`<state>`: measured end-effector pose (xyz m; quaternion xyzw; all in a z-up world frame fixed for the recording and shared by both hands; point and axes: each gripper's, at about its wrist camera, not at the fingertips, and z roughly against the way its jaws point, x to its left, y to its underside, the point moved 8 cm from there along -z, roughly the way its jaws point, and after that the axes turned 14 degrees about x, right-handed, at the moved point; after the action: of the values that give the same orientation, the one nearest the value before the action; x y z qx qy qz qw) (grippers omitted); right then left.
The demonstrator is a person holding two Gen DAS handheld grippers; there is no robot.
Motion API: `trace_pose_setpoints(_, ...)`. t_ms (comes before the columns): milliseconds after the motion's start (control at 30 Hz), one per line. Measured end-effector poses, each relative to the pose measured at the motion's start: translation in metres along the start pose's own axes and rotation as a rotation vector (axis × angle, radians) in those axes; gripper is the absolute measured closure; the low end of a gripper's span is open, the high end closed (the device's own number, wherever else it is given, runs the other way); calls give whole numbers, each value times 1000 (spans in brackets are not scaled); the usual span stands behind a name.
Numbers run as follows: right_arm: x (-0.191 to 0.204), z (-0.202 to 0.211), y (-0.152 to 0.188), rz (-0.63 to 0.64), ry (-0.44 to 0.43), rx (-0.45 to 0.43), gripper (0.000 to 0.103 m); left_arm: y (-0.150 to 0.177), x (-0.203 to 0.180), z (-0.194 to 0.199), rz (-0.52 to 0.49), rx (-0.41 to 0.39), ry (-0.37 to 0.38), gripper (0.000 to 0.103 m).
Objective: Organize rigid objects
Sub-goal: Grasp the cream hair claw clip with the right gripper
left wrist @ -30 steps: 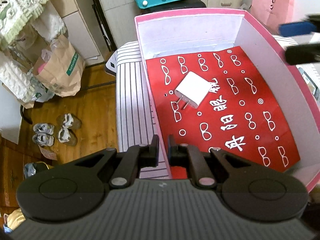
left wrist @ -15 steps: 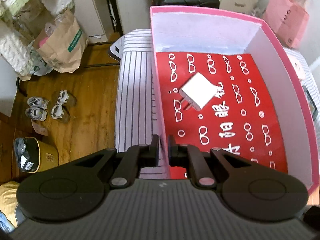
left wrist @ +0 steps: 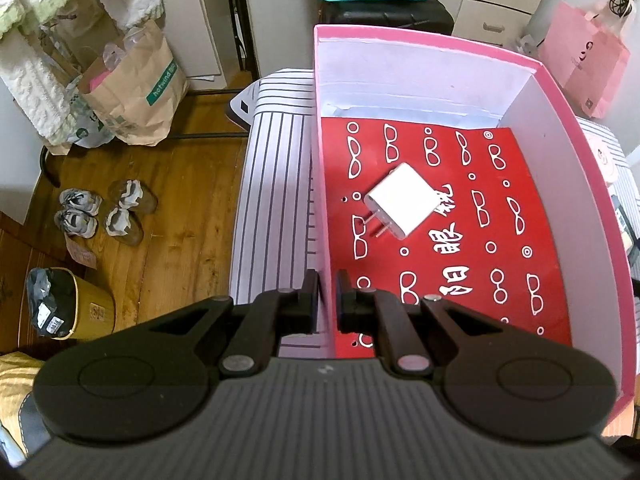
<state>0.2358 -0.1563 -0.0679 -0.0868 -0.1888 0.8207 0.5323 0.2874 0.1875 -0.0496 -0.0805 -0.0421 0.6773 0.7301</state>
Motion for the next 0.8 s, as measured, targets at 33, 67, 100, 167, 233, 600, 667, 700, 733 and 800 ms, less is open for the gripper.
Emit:
trace_pose_setpoints(33, 1, -2, 1, 3, 7, 2, 25, 0, 0, 0, 1, -1, -2, 95)
trace_pose_setpoints(67, 1, -4, 2, 6, 15, 2, 25, 0, 0, -1, 2, -2, -3, 95)
trace_pose_setpoints(100, 1, -7, 1, 8, 19, 3, 25, -1, 0, -1, 3, -1, -4, 95)
trace_pose_setpoints(167, -1, -11, -2, -4, 18, 1, 26, -1, 0, -3, 0, 2, -6, 95)
trace_pose_setpoints(233, -4, -16, -5, -33, -6, -2, 29, -2, 0, -4, 1, 5, -5, 95)
trace_pose_setpoints(600, -14, -24, -22, -138, -34, 10, 49, -1, 0, -6, -1, 4, 4, 95)
trace_pose_setpoints(667, -7, -24, -21, -100, 5, 21, 47, -1, 1, -6, 0, 3, 6, 95)
trace_pose_setpoints(700, -6, -25, -21, -92, 18, 27, 49, -1, 0, -6, 1, 4, 8, 95)
trace_pose_setpoints(733, -6, -25, -20, -94, 32, 31, 49, -1, 1, -6, 3, 4, 12, 95)
trace_pose_setpoints(800, -8, -23, -21, -100, 36, 29, 50, -1, 2, -7, 8, 3, 17, 95)
